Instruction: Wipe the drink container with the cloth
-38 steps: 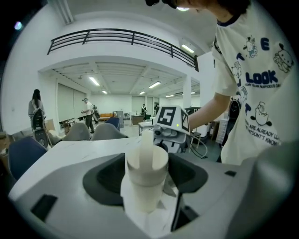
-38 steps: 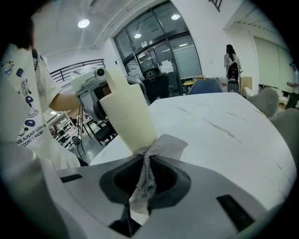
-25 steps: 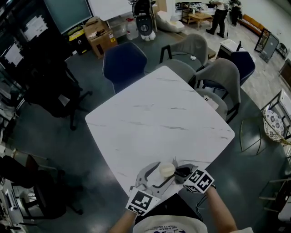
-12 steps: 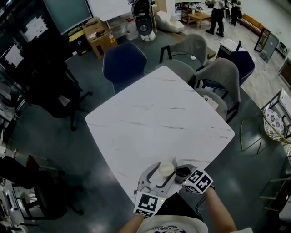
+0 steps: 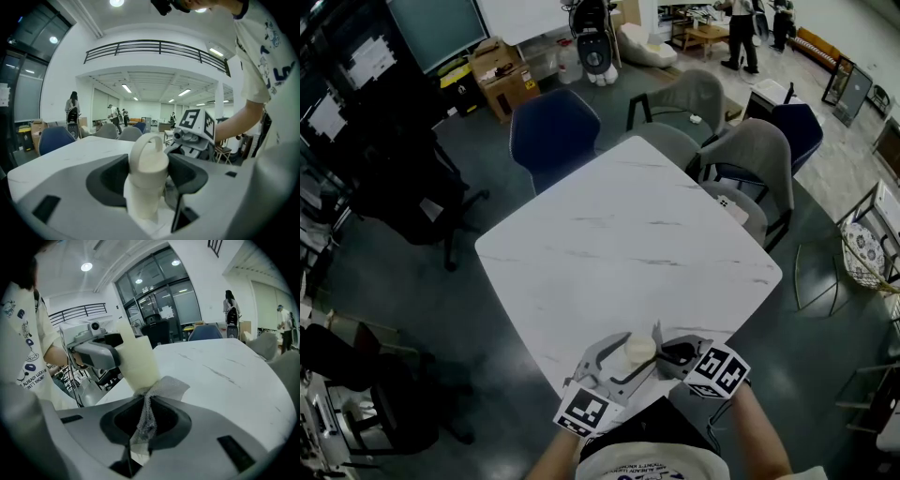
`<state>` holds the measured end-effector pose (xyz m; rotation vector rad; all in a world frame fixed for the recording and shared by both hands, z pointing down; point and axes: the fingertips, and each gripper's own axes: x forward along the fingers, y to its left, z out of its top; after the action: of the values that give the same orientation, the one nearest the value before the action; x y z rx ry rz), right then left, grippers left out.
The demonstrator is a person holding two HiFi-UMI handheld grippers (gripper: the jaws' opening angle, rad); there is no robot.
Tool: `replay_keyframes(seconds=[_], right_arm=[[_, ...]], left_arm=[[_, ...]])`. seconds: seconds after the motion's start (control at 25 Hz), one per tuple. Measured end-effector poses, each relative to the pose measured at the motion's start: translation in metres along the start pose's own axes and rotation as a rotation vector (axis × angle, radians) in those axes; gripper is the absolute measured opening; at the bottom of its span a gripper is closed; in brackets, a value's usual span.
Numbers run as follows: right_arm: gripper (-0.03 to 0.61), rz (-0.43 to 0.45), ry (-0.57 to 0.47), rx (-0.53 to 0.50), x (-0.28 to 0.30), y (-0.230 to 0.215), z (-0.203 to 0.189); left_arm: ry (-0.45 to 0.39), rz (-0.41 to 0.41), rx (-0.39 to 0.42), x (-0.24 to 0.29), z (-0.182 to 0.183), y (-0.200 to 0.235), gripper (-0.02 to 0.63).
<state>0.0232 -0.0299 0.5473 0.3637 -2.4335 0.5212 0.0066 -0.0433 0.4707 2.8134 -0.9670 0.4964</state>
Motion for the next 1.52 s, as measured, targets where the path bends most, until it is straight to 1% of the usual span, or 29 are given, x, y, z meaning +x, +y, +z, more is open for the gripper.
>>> replay_keyframes(seconds=[0.28, 0.52, 0.68, 0.88, 1.12, 1.4, 1.52], right_arm=[[0.046, 0.039, -0.007, -0.082, -0.018, 0.008, 0.020], [0.046, 0.072, 0.005, -0.134, -0.032, 0.017, 0.036], [0.046, 0.082, 0.015, -0.162, -0.038, 0.019, 0.041], [0.046, 0.087, 0.011, -0.186, -0.044, 0.021, 0.048], [0.046, 0.095, 0.040, -0.223, -0.045, 0.023, 0.053], [0.046, 0.079, 0.070, -0.189, -0.031, 0.014, 0.034], [0.046, 0.070, 0.066, -0.162, -0.024, 0.009, 0.025]], left_arm=[[0.006, -0.171, 0.080, -0.001, -0.004, -0.006, 0.272], [0.035, -0.353, 0.156, -0.006, -0.004, -0.013, 0.272], [0.052, -0.429, 0.184, -0.005, -0.004, -0.015, 0.272], [0.053, -0.493, 0.202, -0.005, -0.006, -0.017, 0.272], [0.070, -0.563, 0.229, -0.007, -0.006, -0.018, 0.272], [0.072, -0.569, 0.233, -0.006, -0.006, -0.020, 0.272], [0.071, -0.565, 0.230, -0.006, -0.005, -0.020, 0.272]])
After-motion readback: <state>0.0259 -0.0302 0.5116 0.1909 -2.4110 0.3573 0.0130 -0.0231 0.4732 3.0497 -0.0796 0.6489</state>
